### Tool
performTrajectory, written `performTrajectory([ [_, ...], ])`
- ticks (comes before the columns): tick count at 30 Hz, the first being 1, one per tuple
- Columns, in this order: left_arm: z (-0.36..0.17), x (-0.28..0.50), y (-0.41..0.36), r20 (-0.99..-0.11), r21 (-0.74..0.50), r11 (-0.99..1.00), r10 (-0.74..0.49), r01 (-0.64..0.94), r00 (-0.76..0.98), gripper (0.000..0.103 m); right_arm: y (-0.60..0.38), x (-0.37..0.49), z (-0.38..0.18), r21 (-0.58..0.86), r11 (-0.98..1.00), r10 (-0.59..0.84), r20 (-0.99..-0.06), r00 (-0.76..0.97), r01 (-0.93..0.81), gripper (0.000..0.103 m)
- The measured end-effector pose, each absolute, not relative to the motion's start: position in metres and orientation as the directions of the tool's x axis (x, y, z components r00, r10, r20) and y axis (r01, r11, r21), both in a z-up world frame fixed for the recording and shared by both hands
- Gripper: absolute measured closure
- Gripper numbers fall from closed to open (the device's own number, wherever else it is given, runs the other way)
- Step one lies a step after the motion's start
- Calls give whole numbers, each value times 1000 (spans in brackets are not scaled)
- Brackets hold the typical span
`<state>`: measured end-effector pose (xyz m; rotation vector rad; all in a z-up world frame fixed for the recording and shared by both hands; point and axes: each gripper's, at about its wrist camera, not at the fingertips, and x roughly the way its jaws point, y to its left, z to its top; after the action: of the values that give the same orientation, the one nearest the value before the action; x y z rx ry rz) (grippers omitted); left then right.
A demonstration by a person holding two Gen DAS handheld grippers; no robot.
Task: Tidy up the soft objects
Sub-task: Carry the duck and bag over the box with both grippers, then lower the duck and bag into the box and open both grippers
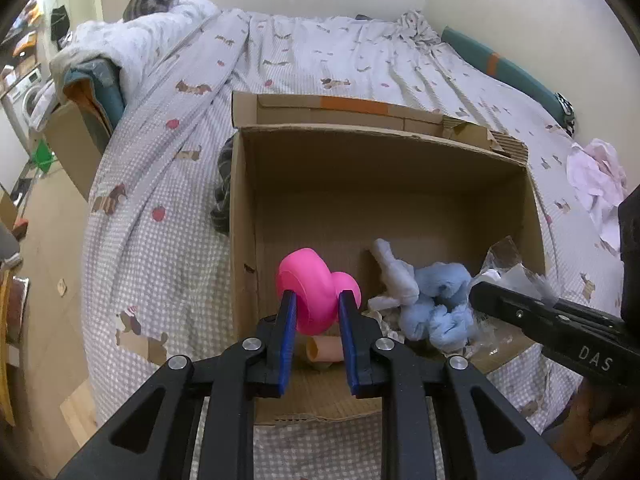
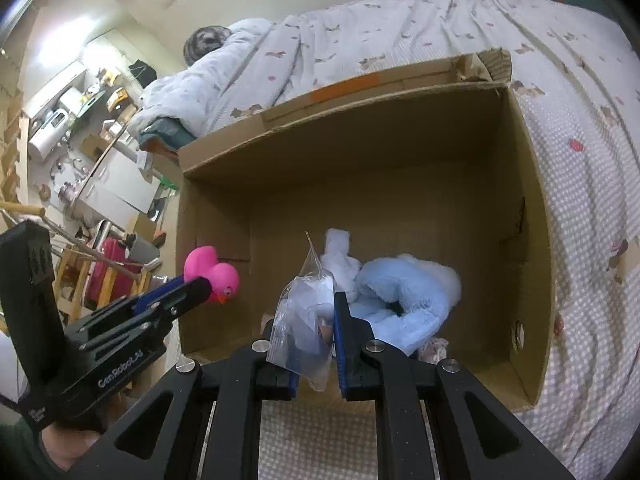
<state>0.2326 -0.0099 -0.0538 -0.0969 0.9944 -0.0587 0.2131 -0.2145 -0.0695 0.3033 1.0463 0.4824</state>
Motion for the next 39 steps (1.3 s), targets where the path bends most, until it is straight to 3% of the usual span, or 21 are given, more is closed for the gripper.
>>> performTrajectory([
  [22,-43,229,-8,-807,-116,993,-97,5,582,84,-227,221,-84,476,859,509,-761,402,-186,86],
  [25,-41,229,-5,-813,-112,994,-86,-10,576,84,-230,220,-81,485,857,510,-751,419,-173,74],
  [27,-35,225,-1,-796,-110,994,-70,-29,601,84,-228,218,-74,485,853,518,-738,432,-195,44],
  [28,-32,224,-1,-788,-106,994,-65,-30,612,84,-227,214,-68,466,860,508,-731,456,-211,38],
  [32,-17,213,2,-746,-102,994,-54,-34,664,84,-232,206,-52,429,879,469,-706,530,-207,35],
  [33,-15,211,2,-738,-102,994,-52,-35,673,82,-235,204,-47,419,886,454,-701,550,-197,32],
  [35,-8,205,5,-724,-103,994,-48,-39,688,65,-238,198,-38,398,897,431,-687,585,-193,25],
  [36,-5,202,7,-717,-104,994,-42,-46,696,42,-238,195,-33,379,905,414,-682,603,-194,22],
  [37,-1,199,9,-707,-103,993,-33,-56,706,25,-238,191,-29,364,910,403,-675,617,-196,20],
  [39,6,191,12,-688,-100,993,-21,-66,725,21,-239,182,-21,343,917,390,-661,641,-204,8],
])
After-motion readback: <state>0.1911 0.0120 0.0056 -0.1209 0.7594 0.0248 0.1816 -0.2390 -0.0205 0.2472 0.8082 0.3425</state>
